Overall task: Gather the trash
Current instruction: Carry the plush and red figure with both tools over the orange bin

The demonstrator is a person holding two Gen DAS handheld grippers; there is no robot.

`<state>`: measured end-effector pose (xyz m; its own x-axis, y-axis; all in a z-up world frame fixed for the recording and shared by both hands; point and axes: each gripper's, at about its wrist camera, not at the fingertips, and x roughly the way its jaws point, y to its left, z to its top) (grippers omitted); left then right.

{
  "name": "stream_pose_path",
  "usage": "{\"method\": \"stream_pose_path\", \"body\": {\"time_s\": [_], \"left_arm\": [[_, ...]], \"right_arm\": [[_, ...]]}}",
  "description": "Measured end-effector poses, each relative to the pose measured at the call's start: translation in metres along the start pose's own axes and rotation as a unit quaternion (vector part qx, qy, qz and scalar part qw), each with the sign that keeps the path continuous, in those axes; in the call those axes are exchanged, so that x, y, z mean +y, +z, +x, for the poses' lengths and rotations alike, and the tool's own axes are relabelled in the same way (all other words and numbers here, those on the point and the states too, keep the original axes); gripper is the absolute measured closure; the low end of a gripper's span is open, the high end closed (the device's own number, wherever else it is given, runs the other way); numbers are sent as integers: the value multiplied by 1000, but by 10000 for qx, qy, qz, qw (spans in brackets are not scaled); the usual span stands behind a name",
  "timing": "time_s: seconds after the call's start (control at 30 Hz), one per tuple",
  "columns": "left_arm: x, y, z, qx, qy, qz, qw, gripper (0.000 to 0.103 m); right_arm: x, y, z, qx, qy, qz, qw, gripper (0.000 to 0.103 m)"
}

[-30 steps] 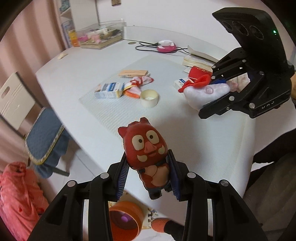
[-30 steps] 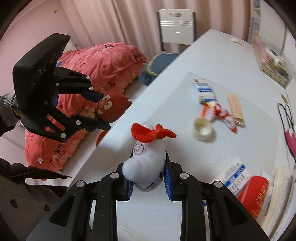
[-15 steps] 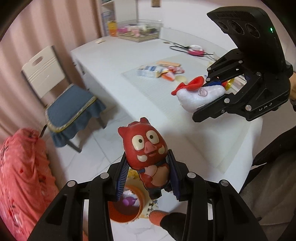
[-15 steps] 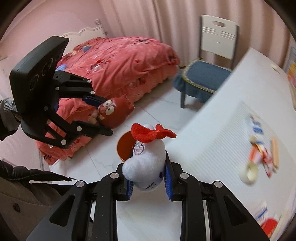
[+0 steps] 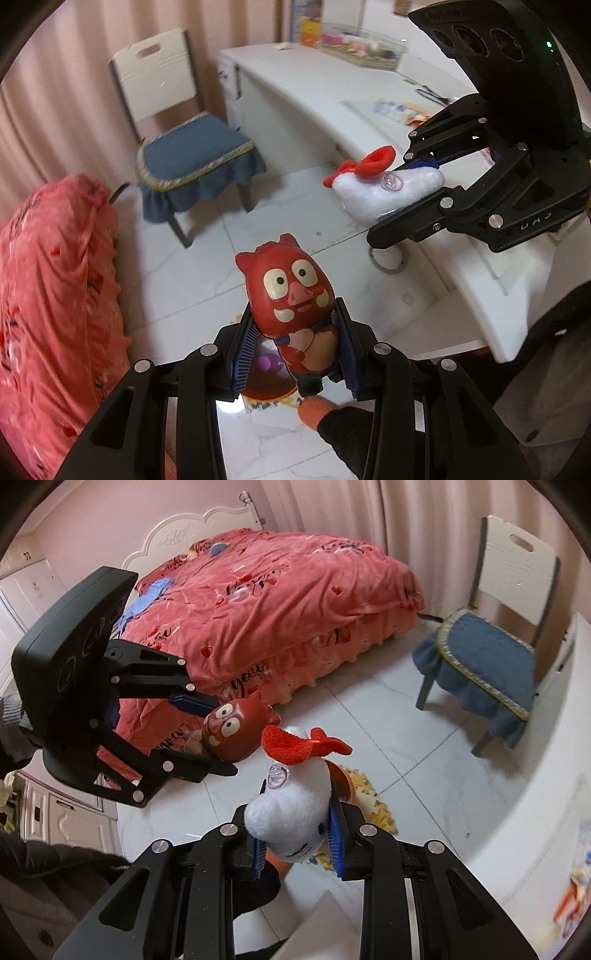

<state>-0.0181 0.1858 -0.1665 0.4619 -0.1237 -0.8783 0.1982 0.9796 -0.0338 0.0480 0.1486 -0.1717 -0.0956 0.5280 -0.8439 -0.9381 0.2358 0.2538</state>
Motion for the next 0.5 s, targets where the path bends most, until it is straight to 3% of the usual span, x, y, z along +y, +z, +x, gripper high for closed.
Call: {"method": "stream_pose_path", "body": {"time_s": [0.2,0.5], "left_arm": [[37,-22,30,212,-45,-309,9993,61],[79,-58,84,535,-197,-845,9948,61]], "right_arm": [[-4,14,68,352,96,87,9993,76],[-33,-6,172,1039,95,513,9932,76]]}}
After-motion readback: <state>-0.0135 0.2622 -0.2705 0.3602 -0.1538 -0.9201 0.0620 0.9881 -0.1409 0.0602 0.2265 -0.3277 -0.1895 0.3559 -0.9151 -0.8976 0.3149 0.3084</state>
